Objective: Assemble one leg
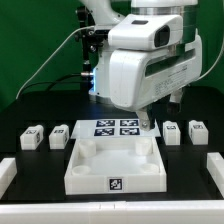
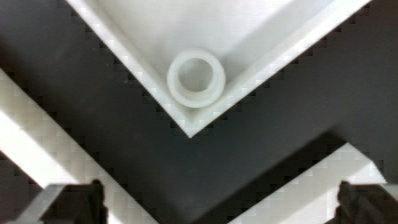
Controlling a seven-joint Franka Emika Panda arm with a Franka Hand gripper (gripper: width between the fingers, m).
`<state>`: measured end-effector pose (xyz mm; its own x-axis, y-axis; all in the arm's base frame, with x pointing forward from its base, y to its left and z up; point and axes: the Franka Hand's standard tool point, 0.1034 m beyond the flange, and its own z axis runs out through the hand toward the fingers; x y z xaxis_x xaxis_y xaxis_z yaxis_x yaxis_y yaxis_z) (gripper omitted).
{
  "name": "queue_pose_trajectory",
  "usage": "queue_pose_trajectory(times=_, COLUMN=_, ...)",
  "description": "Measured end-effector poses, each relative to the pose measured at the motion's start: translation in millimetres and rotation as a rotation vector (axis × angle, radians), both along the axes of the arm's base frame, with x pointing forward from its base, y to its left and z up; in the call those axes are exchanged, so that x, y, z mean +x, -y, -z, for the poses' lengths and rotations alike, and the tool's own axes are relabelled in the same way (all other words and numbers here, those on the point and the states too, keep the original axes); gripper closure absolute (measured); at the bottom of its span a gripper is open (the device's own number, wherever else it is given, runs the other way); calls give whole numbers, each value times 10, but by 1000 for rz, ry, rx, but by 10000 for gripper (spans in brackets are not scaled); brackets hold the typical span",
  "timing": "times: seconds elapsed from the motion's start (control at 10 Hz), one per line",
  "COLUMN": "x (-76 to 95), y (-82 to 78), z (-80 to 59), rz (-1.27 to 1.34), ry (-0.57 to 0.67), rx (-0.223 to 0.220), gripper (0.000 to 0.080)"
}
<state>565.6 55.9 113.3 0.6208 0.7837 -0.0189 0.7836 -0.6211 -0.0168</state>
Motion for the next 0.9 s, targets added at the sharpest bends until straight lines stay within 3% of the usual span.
queue_pose_trajectory(times=0.3, x=0, y=0, z=0, rz=-1, ry=0, rx=0, gripper=150)
queue_pose_trajectory(times=0.4, x=-28, y=4, z=7, rz=-113, ry=19, rx=1, gripper=150)
queue_pose_trajectory(times=0.6, x=-570, y=154, z=177, rz=-351, ry=20, rx=4, gripper=150)
queue_pose_trajectory(times=0.8, x=-710, y=417, z=252, rz=-551, ry=8, rx=8, gripper=150)
queue_pose_trajectory(times=0.9, x=-706, y=426, z=251, rz=-607, ry=6, rx=3, gripper=150)
